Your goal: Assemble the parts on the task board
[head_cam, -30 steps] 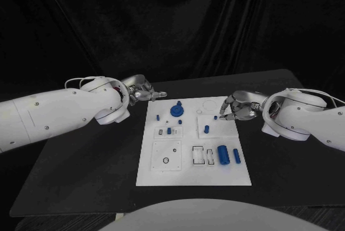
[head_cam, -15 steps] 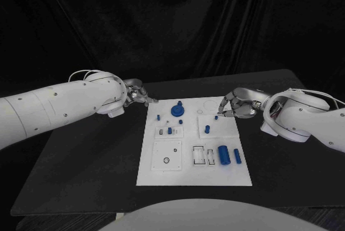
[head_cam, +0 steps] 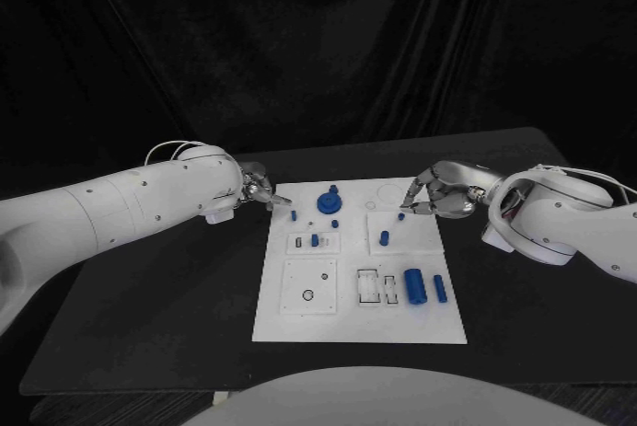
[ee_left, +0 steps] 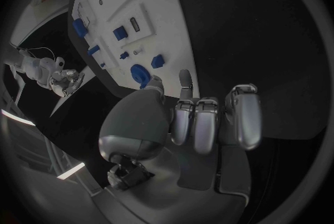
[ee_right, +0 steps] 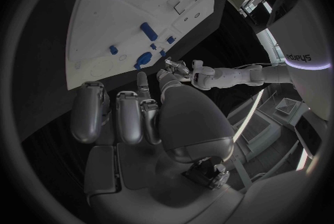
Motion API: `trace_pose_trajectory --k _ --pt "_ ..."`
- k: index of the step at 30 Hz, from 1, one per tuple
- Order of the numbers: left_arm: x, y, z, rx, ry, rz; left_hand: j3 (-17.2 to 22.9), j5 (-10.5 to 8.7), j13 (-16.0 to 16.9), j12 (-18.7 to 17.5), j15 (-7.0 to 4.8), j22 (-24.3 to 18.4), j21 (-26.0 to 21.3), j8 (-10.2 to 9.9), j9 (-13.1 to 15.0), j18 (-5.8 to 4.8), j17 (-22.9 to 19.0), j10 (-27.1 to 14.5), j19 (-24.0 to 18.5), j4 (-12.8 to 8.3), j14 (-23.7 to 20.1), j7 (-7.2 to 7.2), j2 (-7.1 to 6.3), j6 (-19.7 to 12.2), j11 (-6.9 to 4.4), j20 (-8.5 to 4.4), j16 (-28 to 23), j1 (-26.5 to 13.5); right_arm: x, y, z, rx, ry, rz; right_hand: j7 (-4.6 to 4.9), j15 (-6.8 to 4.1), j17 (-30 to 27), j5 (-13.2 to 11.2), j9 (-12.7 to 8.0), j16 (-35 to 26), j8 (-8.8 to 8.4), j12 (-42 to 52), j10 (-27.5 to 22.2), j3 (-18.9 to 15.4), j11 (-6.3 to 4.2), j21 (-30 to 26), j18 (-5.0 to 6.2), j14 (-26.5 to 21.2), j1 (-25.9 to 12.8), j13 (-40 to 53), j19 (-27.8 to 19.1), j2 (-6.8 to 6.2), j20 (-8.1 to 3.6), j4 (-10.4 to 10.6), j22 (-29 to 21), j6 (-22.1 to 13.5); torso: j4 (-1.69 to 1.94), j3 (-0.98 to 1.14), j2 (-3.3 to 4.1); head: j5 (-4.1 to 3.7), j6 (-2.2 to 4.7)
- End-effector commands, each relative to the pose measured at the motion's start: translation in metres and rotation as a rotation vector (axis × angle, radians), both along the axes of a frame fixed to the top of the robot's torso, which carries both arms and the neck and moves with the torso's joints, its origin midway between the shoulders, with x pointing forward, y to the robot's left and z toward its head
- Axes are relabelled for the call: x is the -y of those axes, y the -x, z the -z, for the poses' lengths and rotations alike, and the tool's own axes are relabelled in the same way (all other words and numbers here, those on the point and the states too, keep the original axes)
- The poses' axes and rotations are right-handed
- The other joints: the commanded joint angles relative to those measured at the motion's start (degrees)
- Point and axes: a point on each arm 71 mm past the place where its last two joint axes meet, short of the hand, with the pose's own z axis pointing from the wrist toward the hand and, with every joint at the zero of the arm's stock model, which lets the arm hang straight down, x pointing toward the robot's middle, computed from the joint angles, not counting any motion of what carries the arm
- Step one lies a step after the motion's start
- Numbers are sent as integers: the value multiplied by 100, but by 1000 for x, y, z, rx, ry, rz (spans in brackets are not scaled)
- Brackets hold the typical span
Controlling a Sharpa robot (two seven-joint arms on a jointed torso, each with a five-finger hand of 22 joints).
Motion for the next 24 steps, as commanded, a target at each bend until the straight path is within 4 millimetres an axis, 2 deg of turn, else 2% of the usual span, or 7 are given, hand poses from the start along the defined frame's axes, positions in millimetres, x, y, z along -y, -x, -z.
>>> trace_pose_trajectory --k 1,9,24 --pt "3 1 3 -11 2 36 -96 -49 1459 39 10 1124 20 -56 -16 -101 1509 573 -4 1 584 0 3 63 8 26 38 -144 -1 1 -1 14 -12 -1 -2 -44 3 -17 -10 6 -3 14 616 -9 -38 27 -44 298 -49 1506 134 14 -43 32 1033 38 -3 3 0 2 1" --pt "8 1 5 -13 13 53 -203 -60 1441 22 10 1115 -4 -96 -23 -94 1509 558 -27 4 584 -3 50 107 7 25 38 -291 -1 1 0 9 -8 0 -9 -52 -24 29 -23 -8 -34 14 616 15 -45 0 -38 293 -27 1506 126 14 -51 20 1026 41 -3 18 -5 12 1" --pt "22 6 6 -24 37 101 -261 -58 1434 14 9 1107 -28 -87 8 -88 1509 551 -49 -2 584 -13 132 174 2 26 38 -360 -1 0 2 -2 -1 1 -12 -59 -51 77 -38 -24 -77 14 616 64 -50 -25 -33 286 38 1506 117 14 -62 -24 1019 48 0 17 -19 10 1"
